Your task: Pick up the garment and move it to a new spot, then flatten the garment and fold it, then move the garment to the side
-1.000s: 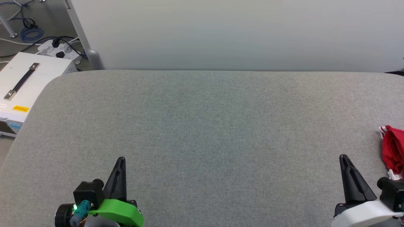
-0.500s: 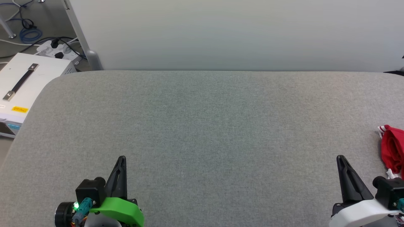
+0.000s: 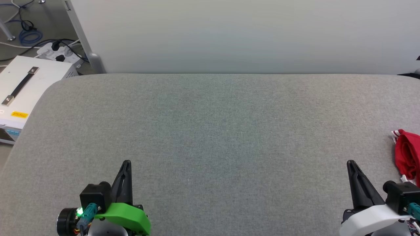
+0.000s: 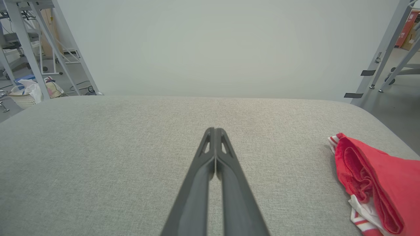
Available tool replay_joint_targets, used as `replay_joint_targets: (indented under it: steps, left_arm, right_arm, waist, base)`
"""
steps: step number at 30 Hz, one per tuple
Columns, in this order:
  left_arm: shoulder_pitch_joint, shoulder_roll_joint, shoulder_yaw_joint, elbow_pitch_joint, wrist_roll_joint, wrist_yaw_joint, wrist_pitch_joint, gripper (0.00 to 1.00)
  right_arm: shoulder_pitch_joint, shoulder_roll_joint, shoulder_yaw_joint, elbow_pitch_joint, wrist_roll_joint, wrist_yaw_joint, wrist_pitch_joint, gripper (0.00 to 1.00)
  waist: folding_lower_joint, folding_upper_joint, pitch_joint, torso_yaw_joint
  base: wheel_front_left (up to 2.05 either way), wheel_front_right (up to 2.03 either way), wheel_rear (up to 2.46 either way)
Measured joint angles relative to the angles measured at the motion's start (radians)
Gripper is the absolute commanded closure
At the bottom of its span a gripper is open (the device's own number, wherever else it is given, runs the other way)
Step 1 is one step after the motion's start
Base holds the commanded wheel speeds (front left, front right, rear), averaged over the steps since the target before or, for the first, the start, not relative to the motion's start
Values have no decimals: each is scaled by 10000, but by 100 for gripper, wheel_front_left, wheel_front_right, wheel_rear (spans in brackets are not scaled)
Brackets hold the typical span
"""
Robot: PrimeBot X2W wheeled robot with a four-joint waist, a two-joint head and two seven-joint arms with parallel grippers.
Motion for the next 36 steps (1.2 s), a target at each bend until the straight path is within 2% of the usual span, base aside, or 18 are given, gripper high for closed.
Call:
replay_joint_targets:
  steps: [36]
  left_arm:
    - [-2,-405,454,-428,917,-165,723,100]
  right_arm:
    - [-594,4,182,700,-514,0,-6,100]
  waist:
    - [0,0,-15,-113]
  base:
    - [0,0,0]
